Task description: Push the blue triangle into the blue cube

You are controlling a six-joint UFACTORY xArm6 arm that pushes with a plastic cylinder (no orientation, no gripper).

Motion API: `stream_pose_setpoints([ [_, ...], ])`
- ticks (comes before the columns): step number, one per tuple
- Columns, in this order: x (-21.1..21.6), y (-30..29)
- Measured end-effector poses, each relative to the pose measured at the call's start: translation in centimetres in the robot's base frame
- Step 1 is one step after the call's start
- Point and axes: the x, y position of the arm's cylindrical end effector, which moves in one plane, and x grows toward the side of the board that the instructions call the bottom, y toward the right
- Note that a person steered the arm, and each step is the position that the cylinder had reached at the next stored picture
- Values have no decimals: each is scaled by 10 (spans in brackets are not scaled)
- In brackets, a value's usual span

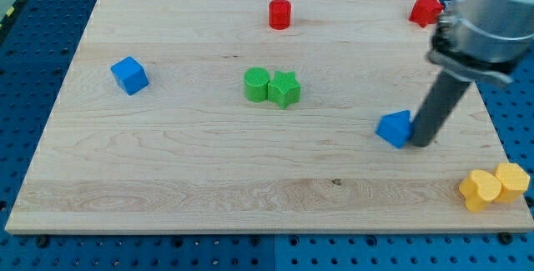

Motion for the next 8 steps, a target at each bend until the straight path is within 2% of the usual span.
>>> stream_pose_setpoints([
  [1, 2, -23],
  [2, 0, 19],
  [3, -21, 31],
  [4, -26, -5],
  [6, 8, -127],
  [8, 10, -145],
])
